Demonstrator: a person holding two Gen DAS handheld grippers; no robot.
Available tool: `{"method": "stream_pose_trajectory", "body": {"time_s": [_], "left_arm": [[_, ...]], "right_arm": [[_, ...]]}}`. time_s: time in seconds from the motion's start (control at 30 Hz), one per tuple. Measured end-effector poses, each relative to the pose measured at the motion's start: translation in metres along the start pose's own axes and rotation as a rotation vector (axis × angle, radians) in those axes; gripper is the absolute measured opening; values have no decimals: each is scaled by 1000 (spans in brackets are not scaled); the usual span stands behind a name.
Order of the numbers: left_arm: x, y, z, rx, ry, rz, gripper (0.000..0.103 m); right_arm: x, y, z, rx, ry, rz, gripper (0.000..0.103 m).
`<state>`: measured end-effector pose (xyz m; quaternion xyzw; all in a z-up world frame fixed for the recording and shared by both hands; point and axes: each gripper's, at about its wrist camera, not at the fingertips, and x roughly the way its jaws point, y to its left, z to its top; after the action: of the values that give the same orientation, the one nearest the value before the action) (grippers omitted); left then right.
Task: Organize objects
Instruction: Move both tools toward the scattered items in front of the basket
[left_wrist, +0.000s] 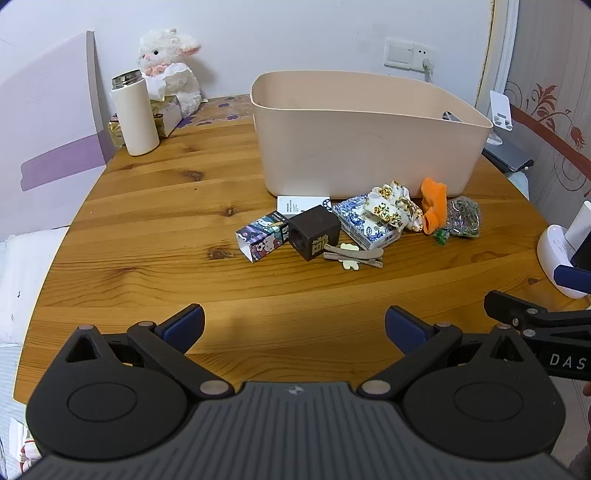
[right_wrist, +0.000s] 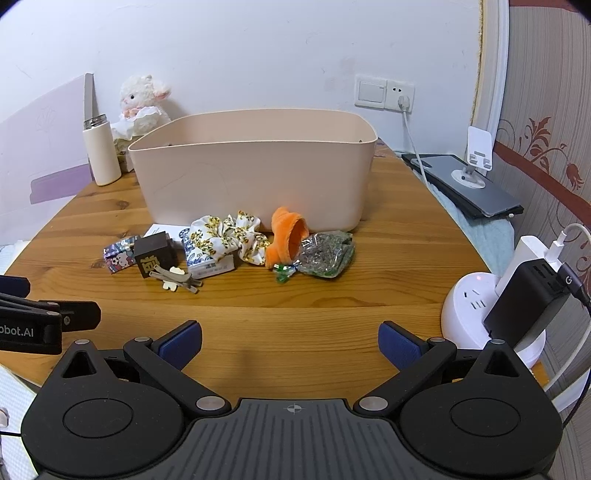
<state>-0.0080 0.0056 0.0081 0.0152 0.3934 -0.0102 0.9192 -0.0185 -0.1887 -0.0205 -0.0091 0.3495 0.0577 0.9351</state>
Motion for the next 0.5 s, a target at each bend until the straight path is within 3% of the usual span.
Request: {"method": "stream_pose_trajectory", "body": {"time_s": [0.5], "left_arm": [[-1,-1,0,3,-4,2,103]], "right_arm": [[-1,0,-2,1,0,-5,103]]}}
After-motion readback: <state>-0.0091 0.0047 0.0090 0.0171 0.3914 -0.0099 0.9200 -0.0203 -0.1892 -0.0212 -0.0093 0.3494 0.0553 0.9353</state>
